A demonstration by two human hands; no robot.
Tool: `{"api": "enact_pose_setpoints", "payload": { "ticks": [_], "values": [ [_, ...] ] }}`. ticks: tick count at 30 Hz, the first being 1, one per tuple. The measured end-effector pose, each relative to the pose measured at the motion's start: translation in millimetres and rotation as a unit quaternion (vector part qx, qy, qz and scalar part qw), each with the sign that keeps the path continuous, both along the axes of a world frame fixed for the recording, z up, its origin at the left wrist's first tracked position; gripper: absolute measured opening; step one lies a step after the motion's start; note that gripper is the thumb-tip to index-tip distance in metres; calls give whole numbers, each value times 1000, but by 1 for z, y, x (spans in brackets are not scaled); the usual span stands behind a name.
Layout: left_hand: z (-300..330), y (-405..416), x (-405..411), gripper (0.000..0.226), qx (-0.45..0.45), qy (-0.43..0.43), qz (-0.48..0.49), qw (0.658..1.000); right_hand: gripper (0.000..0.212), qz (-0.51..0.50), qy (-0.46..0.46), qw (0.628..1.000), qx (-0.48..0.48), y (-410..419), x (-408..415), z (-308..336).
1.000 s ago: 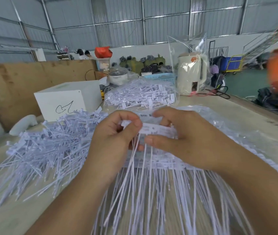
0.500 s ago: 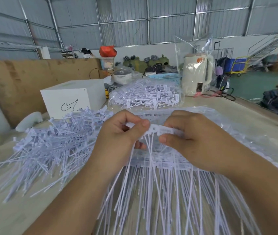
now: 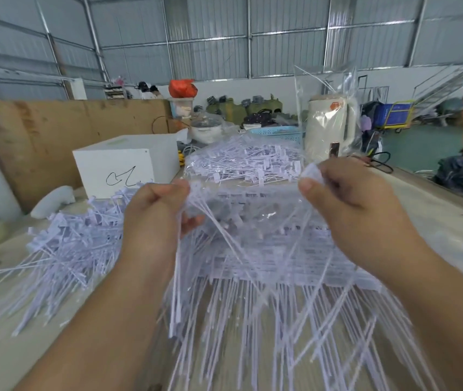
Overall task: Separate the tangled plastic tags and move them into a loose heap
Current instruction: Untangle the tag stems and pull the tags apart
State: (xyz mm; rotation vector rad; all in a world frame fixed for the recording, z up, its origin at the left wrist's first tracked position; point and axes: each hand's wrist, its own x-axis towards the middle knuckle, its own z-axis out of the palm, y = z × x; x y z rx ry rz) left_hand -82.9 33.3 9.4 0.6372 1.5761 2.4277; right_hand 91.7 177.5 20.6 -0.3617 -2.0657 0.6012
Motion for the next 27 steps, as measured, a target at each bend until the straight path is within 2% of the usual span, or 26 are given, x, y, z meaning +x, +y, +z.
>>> {"api": "enact_pose_setpoints", "payload": {
  "ticks": [2,4,8,9,11,14,18,24,27],
  "values": [
    [-3,4,11,21,-67,85,-2,994,39,9,-68,993,100,-4,-1,-1],
    [-5,9,29,15,-99,142,-31,984,33,15,-112,981,158,-12,-1,0],
    [-5,10,50,14,-81,178,-105,975,10,65,-137,968,201,-20,1,4],
    [-5,10,52,13,-76,178,-114,974,18,86,-138,967,196,-21,1,4],
    [-6,11,55,11,-68,172,-123,975,27,111,-137,968,181,-18,0,5],
    [-6,13,59,17,-58,133,-134,980,26,122,-137,968,168,-17,2,5],
    [-6,15,66,24,-33,92,-145,985,35,108,-143,973,144,-17,1,2],
    [-7,18,73,7,-2,40,-169,985,37,112,-150,979,82,-20,0,2],
    [-8,19,73,30,28,-17,-187,982,38,89,-150,982,77,-22,-2,-1]
  ]
}}
